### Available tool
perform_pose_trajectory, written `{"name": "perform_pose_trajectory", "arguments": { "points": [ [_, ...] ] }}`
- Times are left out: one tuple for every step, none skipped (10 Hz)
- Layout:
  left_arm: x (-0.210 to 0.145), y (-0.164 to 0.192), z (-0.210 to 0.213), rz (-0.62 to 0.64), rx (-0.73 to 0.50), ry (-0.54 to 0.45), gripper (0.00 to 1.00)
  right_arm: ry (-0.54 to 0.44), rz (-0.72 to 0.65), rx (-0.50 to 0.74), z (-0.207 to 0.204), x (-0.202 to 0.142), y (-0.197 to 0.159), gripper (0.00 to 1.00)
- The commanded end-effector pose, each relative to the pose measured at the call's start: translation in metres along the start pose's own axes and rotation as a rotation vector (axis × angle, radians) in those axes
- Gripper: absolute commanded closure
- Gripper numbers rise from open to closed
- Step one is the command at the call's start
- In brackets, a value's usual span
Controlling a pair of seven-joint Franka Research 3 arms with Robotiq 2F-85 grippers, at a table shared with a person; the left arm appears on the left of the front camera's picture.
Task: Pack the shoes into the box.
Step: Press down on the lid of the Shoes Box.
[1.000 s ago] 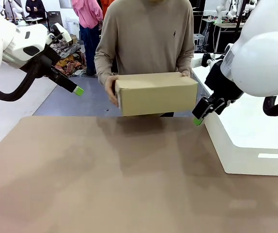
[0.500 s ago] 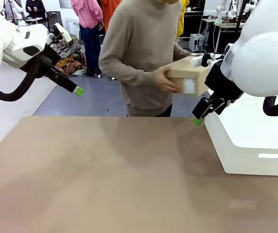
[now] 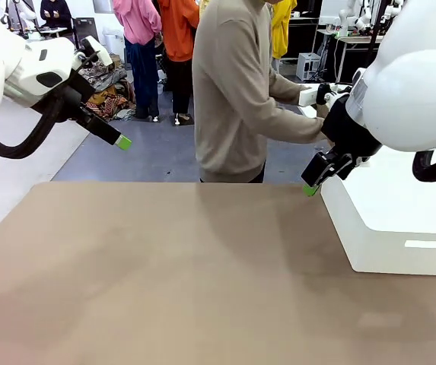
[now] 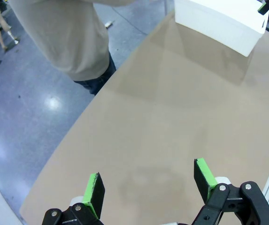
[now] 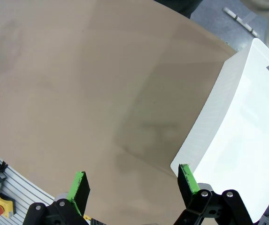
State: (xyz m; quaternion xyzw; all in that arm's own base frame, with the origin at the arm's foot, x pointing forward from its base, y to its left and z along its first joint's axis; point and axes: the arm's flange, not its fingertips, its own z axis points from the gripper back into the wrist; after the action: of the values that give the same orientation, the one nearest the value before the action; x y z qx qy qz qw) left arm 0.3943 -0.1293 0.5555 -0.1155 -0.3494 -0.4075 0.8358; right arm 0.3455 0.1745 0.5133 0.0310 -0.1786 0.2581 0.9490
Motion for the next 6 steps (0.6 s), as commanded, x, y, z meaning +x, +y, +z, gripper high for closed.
{"name": "perform_pose_trajectory", "arguments": {
  "points": [
    [-0.0017,0.0001,0.0011,0.004,0.007,0.006,0.00,-0.001,0.001,-0.002,0.0004,0.0005,0.0006,0.00],
    [-0.0017,0.0001,0.0011,0.004,0.007,0.006,0.00,-0.001,0.001,-0.002,0.0004,0.0005,0.0006,0.00],
    [-0.0017,0.0001,0.0011,0.004,0.007,0.006,0.00,-0.001,0.001,-0.002,0.0004,0.0005,0.0006,0.00],
    [-0.0017,0.0001,0.0011,0.004,0.007,0.006,0.00,-0.001,0.001,-0.002,0.0004,0.0005,0.0006,0.00],
    [-0.0017,0.0001,0.0011,0.004,0.007,0.006,0.00,-0.001,0.001,-0.002,0.0004,0.0005,0.0006,0.00],
    [-0.0017,0.0001,0.0011,0.004,0.007,0.006,0.00,-0.001,0.001,-0.002,0.0004,0.0005,0.0006,0.00]
  ]
}}
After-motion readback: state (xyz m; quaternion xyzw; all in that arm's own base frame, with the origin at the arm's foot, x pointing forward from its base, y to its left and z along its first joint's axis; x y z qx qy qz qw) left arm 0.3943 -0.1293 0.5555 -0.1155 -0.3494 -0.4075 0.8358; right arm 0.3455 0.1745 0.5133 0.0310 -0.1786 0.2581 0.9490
